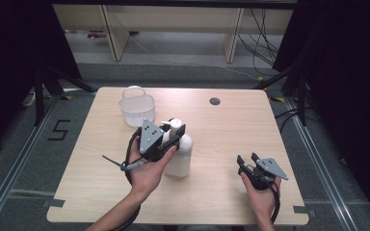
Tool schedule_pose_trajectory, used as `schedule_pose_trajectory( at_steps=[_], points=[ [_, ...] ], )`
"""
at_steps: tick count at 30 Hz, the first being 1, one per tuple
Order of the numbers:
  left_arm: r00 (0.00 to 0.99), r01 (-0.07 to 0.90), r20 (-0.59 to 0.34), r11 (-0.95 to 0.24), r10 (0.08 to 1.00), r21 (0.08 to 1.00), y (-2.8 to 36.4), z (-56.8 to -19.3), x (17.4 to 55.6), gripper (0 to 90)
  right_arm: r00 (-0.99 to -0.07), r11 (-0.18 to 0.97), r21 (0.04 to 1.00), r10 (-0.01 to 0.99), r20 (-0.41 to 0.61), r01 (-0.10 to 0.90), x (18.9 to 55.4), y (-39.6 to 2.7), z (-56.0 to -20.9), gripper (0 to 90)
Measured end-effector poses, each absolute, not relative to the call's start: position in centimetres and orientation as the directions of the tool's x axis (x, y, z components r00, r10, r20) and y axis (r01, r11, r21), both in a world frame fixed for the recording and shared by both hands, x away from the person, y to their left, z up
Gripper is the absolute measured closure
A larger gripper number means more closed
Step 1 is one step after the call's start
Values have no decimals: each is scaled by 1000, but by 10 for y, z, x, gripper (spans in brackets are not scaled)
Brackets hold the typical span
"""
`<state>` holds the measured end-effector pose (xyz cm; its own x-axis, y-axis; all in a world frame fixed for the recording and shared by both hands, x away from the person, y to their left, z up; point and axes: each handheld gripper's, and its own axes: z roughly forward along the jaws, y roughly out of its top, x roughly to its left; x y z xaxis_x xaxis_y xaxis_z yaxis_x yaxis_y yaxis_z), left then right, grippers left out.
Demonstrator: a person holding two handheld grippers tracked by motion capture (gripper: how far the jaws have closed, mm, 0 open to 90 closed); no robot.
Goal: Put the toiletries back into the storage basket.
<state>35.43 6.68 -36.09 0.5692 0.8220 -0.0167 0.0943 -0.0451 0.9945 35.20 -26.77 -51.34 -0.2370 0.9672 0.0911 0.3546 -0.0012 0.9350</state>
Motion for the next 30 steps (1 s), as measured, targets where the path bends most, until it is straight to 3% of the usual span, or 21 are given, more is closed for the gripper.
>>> schedule_pose_trajectory(
  at_steps=[30],
  points=[
    [547,82,-14,-37,837,996,100,-352,364,589,-211,14,930,975,68,366,351,-267,-513,408]
  ],
)
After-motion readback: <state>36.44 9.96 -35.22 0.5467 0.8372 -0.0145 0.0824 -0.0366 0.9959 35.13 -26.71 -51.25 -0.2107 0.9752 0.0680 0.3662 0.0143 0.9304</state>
